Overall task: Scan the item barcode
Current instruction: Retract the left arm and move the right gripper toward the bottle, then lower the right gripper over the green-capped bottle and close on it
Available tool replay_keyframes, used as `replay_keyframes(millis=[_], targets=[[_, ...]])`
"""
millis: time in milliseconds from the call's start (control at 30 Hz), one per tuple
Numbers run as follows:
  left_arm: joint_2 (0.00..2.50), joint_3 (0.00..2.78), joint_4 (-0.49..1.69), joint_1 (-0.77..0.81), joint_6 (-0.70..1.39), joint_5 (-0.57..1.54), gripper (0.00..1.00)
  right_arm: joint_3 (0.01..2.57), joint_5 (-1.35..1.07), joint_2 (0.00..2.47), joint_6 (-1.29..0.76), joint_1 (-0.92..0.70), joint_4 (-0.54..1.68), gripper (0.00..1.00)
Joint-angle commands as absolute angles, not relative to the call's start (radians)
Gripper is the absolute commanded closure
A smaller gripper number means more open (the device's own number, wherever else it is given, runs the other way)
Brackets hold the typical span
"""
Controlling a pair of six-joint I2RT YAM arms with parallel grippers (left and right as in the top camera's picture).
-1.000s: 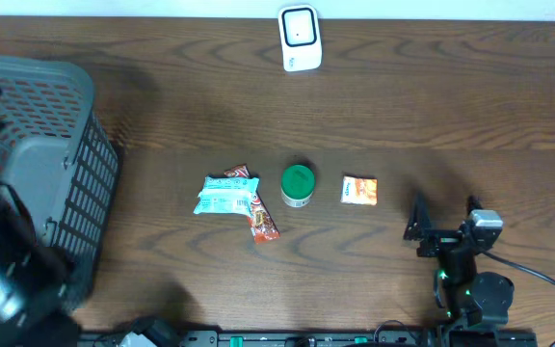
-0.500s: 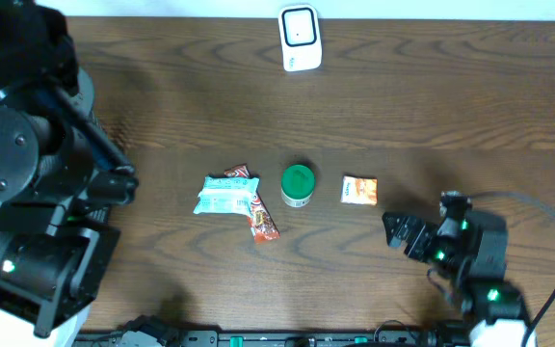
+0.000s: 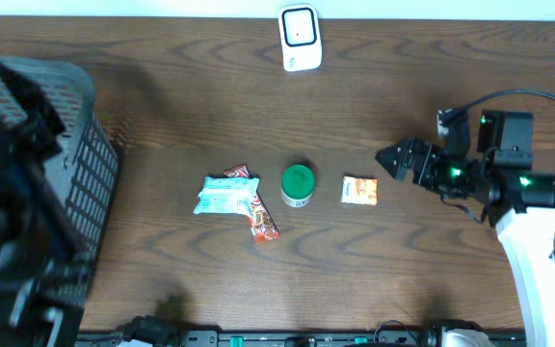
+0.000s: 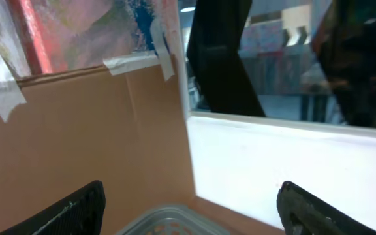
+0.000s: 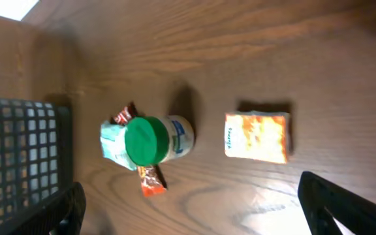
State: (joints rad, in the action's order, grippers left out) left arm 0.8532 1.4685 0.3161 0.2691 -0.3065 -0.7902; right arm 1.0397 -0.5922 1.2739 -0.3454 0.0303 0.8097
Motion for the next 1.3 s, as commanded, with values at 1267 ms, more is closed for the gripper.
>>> replay_keyframes(millis=[1267], targets=[[0.511, 1.39, 0.331, 0.219, -0.204, -0.714, 0.15, 1.782, 0.036, 2.133, -0.691, -0.647, 1.188, 0.01]])
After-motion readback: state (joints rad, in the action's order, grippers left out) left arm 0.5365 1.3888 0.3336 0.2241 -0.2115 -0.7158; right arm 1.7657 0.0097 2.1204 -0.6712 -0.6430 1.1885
